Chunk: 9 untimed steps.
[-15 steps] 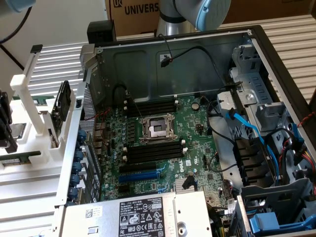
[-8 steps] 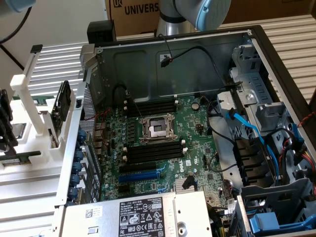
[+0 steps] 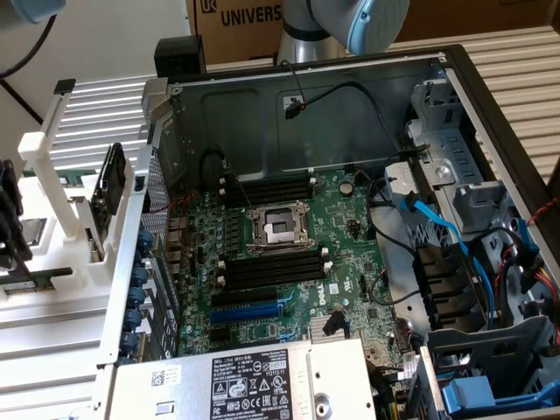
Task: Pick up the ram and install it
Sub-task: 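Insert the ram into the slot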
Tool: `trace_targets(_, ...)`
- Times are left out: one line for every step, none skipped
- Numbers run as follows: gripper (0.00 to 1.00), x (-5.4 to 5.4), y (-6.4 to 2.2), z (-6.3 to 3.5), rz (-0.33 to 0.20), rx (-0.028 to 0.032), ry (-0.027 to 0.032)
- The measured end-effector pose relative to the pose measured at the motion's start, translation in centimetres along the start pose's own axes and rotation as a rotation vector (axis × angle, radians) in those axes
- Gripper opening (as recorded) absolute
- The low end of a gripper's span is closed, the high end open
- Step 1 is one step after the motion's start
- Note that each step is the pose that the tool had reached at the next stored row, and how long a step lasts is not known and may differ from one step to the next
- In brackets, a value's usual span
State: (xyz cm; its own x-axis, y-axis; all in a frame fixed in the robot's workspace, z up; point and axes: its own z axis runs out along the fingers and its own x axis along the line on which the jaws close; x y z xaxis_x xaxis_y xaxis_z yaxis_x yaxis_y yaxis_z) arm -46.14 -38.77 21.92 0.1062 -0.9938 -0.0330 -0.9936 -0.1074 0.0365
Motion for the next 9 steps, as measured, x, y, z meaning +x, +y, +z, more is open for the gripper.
trace_targets(0.31, 0.03, 0.0, 0.05, 0.0, 0.0, 0.0005)
trace_targets(0.31, 0.03, -0.01, 0.12, 0.0, 0.0001, 0.0011)
trace_targets(0.31, 0.04, -0.02, 0.19, 0.0, 0.0001, 0.0019)
trace_targets(0.31, 0.05, -0.02, 0.22, 0.0, -0.0003, 0.0028)
trace_targets(0.31, 0.07, -0.01, 0.24, 0.0, -0.0004, 0.0033)
trace_targets(0.31, 0.13, -0.02, 0.27, 0.0, -0.0003, 0.0033)
trace_targets(0.31, 0.21, -0.09, 0.31, 0.0, -0.0001, 0.0035)
trace_targets(0.31, 0.28, -0.21, 0.4, 0.0, -0.0006, 0.0046)
trace_targets(0.31, 0.31, -0.38, 0.43, 0.0, -0.0004, 0.0047)
